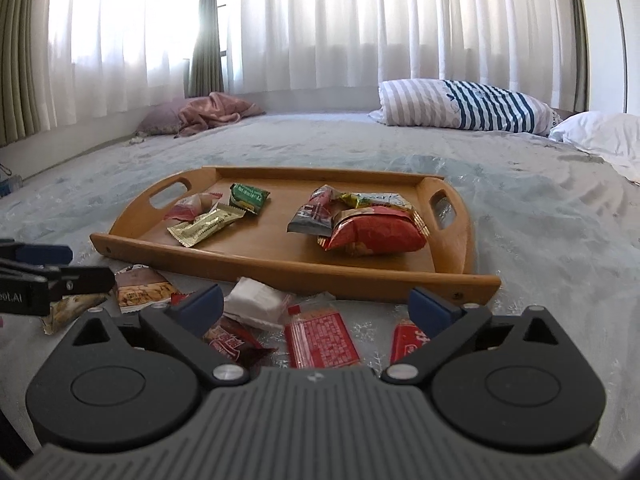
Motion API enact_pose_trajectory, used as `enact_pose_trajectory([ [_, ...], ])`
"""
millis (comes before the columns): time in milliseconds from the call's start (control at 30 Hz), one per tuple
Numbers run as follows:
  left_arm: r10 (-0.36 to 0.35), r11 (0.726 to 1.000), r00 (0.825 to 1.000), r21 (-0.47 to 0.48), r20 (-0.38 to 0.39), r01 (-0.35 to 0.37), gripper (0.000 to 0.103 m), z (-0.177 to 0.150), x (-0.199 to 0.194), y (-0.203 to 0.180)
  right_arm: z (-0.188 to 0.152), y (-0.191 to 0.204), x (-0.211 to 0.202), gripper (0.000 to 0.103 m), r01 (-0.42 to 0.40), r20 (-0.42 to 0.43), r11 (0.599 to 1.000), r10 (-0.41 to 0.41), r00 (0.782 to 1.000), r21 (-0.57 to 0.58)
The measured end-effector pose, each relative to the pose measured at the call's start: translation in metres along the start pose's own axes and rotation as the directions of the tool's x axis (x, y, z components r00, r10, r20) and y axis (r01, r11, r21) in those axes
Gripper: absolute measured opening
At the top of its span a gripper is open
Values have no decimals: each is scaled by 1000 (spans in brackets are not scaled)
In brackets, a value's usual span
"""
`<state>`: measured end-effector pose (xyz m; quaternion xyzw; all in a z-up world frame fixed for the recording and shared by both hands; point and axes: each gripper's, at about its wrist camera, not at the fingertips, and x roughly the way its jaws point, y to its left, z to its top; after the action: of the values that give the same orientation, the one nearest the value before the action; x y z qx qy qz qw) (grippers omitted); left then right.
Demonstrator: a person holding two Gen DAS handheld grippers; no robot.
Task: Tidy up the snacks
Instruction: 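Move both tools back toward the remaining snack pile, then grasp the cream wafer bar with the left gripper while the right gripper grasps the red biscuit pack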
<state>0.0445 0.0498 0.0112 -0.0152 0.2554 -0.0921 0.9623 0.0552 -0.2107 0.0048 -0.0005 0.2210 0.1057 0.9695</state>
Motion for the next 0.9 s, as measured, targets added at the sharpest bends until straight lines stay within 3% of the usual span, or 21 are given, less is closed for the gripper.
enact_pose_trajectory([
  [400, -6, 1000, 999, -14, -37, 6, 85, -15, -4, 4, -9, -9, 1, 103, 57, -18, 995, -56, 998, 80],
  [600, -8, 1000, 999, -14, -35, 7, 72, -19, -9, 2, -14, 0, 0, 103, 86, 7, 996, -86, 996, 31],
  [767, 3, 1000, 999, -22, -40, -3, 49, -18, -12, 2, -18, 11, 0, 85, 118, 24, 993, -117, 993, -28],
  [900, -2, 999, 999, -33, -50, 0, 42, -19, -12, 4, -19, 14, 2, 75, 105, 7, 993, -105, 994, -55],
])
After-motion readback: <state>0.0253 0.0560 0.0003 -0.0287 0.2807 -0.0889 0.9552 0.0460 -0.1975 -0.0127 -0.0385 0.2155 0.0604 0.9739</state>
